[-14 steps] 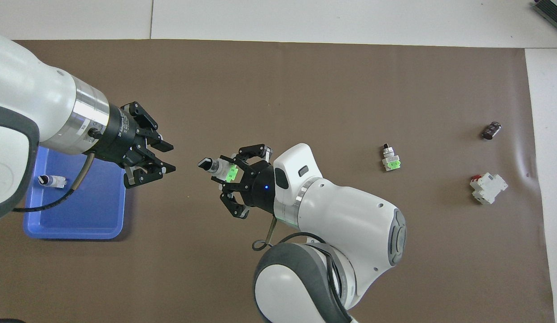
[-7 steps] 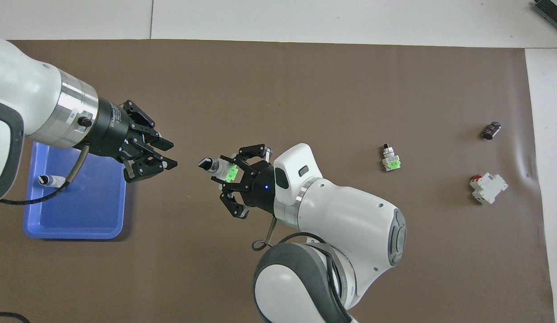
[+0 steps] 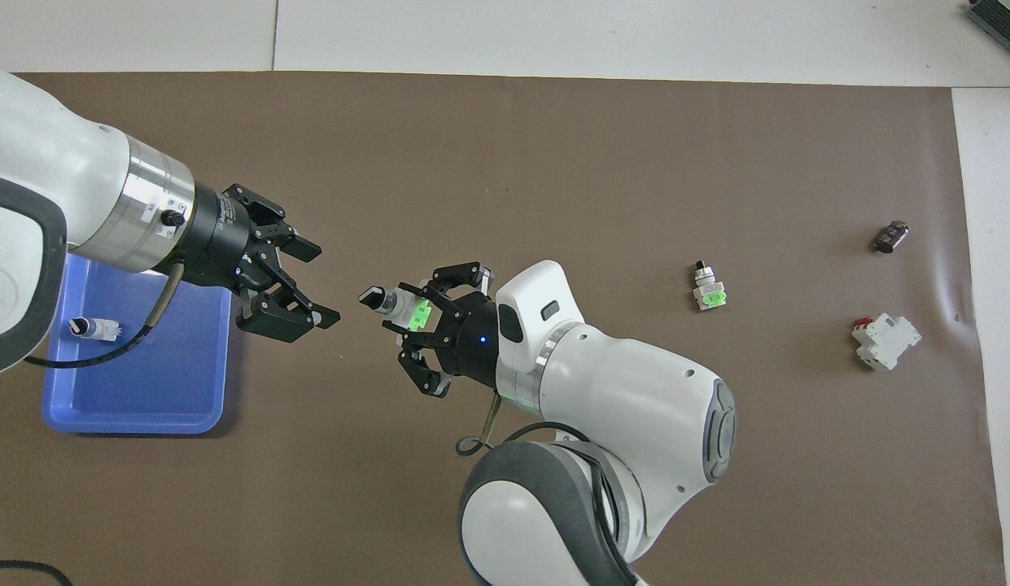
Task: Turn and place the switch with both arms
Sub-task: 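Close the left gripper on the switch held by the right gripper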
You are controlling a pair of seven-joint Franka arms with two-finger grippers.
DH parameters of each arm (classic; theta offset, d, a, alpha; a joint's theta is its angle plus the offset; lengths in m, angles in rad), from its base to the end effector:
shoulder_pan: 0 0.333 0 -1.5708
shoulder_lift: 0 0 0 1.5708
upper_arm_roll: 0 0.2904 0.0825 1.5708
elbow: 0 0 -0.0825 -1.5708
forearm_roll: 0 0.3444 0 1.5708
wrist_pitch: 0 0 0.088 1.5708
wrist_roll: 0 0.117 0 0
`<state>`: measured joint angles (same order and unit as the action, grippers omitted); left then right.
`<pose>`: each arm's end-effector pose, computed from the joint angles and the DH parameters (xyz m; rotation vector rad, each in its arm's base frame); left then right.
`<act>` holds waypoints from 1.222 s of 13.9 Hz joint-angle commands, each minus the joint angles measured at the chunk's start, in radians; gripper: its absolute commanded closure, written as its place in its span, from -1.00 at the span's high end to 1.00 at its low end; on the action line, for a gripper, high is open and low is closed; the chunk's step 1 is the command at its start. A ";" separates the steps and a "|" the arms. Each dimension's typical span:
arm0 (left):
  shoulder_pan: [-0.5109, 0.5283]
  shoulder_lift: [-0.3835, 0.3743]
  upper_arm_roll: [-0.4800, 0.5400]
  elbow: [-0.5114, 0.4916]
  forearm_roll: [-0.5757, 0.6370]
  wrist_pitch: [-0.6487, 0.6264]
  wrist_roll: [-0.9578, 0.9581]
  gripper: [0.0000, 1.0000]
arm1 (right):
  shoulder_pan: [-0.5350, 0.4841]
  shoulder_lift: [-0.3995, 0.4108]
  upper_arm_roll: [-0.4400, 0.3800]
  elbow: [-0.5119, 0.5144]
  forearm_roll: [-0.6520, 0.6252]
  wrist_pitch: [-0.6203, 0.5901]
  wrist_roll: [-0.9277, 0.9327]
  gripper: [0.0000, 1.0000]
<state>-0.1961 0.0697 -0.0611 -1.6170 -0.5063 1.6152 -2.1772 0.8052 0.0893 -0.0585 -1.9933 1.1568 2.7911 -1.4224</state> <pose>0.5039 -0.1882 0.5505 1.6342 2.4403 -0.7534 0.4510 0.3655 0.4647 -2.0158 -1.3742 -1.0748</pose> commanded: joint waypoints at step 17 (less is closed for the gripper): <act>-0.014 -0.002 -0.011 -0.058 -0.120 0.034 0.011 -0.28 | 0.019 0.003 0.000 0.001 0.020 0.034 0.014 -1.00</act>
<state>-0.2043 0.0815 -0.0753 -1.6518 -0.6081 1.6401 -2.1736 0.8179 0.0894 -0.0579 -1.9935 1.1568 2.8052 -1.4212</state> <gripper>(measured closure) 0.542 0.590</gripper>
